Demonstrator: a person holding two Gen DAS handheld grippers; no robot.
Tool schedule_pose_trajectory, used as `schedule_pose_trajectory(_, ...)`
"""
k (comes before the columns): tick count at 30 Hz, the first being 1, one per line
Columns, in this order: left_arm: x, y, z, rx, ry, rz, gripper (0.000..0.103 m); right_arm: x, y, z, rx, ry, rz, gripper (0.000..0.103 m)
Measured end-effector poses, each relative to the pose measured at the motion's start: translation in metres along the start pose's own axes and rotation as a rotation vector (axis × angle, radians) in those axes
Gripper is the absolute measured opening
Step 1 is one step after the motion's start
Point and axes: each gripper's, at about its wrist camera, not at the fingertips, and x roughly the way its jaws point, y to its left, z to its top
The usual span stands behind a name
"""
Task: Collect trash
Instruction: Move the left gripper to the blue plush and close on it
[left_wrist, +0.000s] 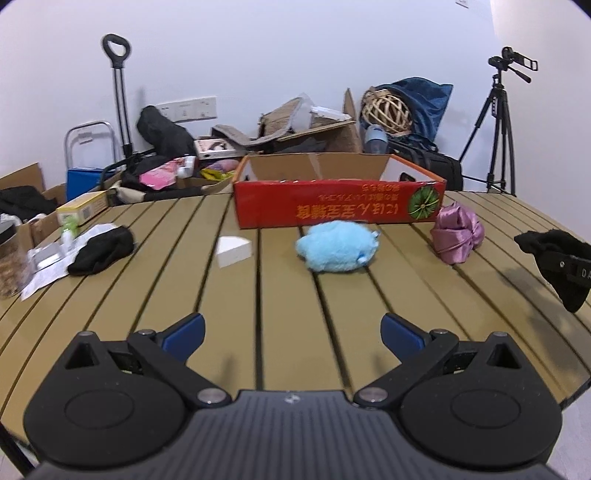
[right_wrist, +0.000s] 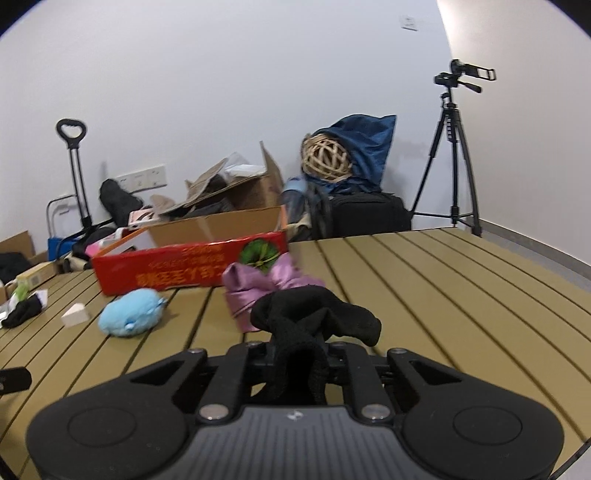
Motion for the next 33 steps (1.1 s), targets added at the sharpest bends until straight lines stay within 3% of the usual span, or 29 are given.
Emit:
schedule_pose_trajectory(13,0.081,-0.043,0.056,0.066,0.083,-0.049,0.103,0.005,-0.041,0.007,0.086,-0.034,-0.062,0.012)
schedule_pose_trajectory(19,0.121,-0.056,0.071,0.072,0.117,-0.02,0.103,0.008,-0.055,0.007,0.104,-0.032,-0.078,0.012)
schedule_pose_trajectory(27,0.165,-0.054,0.079,0.032,0.188,0.005,0.103,0.011,-0.058,0.003,0.099,-0.022,-0.085,0.012)
schedule_pose_trajectory(33,0.182,-0.047,0.079,0.002,0.26,-0.021,0.103,0.013,-0.058,0.002,0.102,-0.019,-0.084,0.012)
